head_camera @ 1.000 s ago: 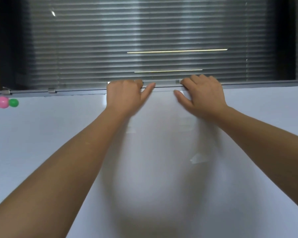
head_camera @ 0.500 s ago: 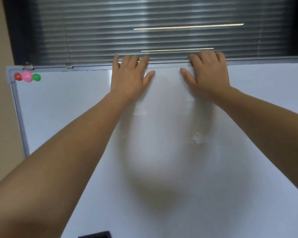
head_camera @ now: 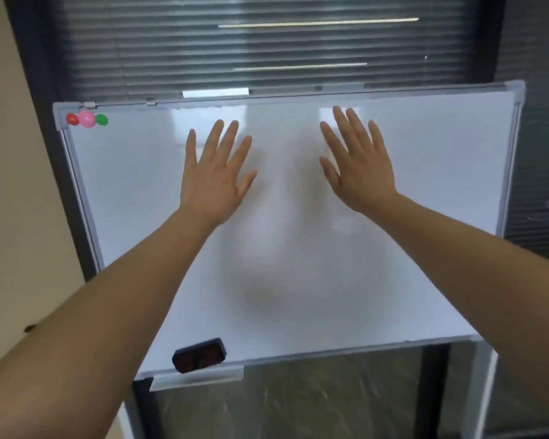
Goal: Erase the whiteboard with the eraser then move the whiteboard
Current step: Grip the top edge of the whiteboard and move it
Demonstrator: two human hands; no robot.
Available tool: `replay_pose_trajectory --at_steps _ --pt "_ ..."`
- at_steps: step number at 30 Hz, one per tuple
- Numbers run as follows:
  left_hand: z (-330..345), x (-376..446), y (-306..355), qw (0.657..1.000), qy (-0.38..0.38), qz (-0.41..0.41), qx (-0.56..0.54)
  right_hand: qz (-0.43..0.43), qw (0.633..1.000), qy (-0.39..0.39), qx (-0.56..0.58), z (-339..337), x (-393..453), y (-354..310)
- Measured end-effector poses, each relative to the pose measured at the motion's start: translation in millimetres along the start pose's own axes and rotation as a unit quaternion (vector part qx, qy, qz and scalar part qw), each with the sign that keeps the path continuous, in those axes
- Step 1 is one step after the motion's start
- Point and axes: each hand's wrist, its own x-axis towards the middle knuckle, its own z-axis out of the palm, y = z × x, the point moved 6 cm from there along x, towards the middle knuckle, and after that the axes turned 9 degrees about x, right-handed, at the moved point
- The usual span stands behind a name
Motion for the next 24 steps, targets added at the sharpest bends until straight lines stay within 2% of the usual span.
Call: replay_pose_trajectory --at_steps 5,8,16,24 --pt "-3 -35 -9 0.999 -0.039 -0.003 0.035 0.005 0.999 -0.046 -0.024 -15 -34 -5" --pt "-10 -38 -11 0.997 -0.044 -0.003 0.056 0.009 0.999 -0.048 -0.023 -23 -38 -2" --pt "-25 2 13 0.998 -0.022 -0.006 0.050 0.015 0.998 -0.056 -0.040 -32 -21 23" --pt "-19 67 41 0.999 0.002 -0.017 0.047 0.027 0.999 -0.025 -0.036 -12 30 63"
